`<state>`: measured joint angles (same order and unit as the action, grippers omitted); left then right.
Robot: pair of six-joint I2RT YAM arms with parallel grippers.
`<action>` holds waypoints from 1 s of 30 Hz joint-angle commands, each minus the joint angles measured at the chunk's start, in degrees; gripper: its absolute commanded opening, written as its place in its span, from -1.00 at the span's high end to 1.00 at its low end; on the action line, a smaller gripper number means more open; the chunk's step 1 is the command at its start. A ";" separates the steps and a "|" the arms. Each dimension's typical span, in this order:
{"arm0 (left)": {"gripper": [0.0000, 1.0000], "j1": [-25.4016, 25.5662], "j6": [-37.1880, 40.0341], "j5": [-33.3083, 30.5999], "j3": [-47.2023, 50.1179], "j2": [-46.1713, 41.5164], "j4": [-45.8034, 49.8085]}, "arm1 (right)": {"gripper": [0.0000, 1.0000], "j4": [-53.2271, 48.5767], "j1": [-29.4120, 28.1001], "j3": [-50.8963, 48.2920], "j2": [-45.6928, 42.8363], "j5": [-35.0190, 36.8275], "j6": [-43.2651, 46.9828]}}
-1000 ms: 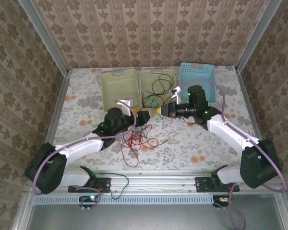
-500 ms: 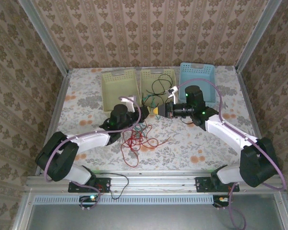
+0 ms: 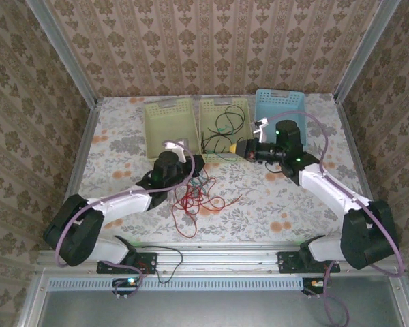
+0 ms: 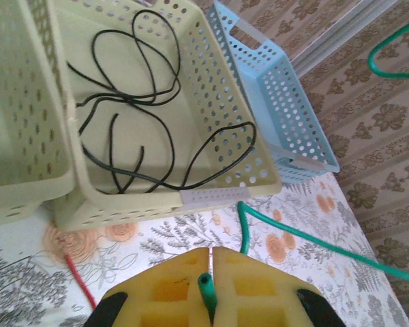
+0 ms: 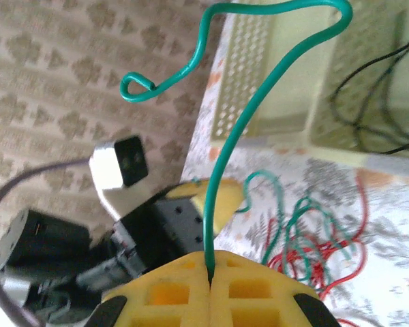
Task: Untangle the cables
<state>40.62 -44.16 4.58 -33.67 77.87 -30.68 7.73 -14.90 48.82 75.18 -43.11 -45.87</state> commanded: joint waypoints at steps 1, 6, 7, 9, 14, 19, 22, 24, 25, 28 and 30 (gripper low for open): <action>1.00 -0.62 0.28 -2.00 1.82 -2.06 2.61 | 1.00 1.00 2.55 -1.27 -2.51 7.41 -1.92; -0.05 -0.47 2.20 0.86 2.54 -3.27 -0.33 | 1.00 -0.25 2.97 1.02 -1.32 9.20 -0.31; -0.28 -0.46 2.32 0.67 2.56 -3.60 -0.20 | 1.00 -0.89 3.11 1.69 -1.21 10.66 0.50; -0.45 -0.46 2.63 -0.77 2.47 -4.53 1.21 | 1.00 -3.97 3.45 3.74 -0.91 16.01 3.34; -0.56 -0.24 4.61 -6.16 1.14 -6.44 10.76 | 1.00 -12.26 4.12 10.52 2.78 36.08 13.13; -0.56 0.47 5.54 -13.87 -1.98 -6.20 25.41 | 1.00 -11.41 8.29 14.15 10.62 44.71 13.38; -0.55 1.04 5.91 -15.55 -2.54 -5.68 28.81 | 1.00 -10.91 11.52 16.75 16.38 42.09 11.88; -0.54 1.47 6.02 -15.89 -2.88 -5.12 29.72 | 0.90 -12.53 12.68 19.40 19.86 40.16 11.63; -0.54 1.68 5.93 -15.89 -2.97 -4.78 29.81 | 0.84 -12.93 12.95 20.34 21.24 38.85 12.05; -0.54 2.03 6.02 -15.77 -3.41 -3.92 29.77 | 0.25 -15.06 13.05 22.10 22.92 35.76 12.47; -0.55 2.14 5.98 -15.91 -3.76 -3.30 29.67 | 0.03 -15.39 12.80 21.26 22.05 35.59 12.30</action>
<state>42.37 -39.35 -9.56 -35.46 73.65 -2.96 -5.74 -1.39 68.16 98.56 -5.58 -34.26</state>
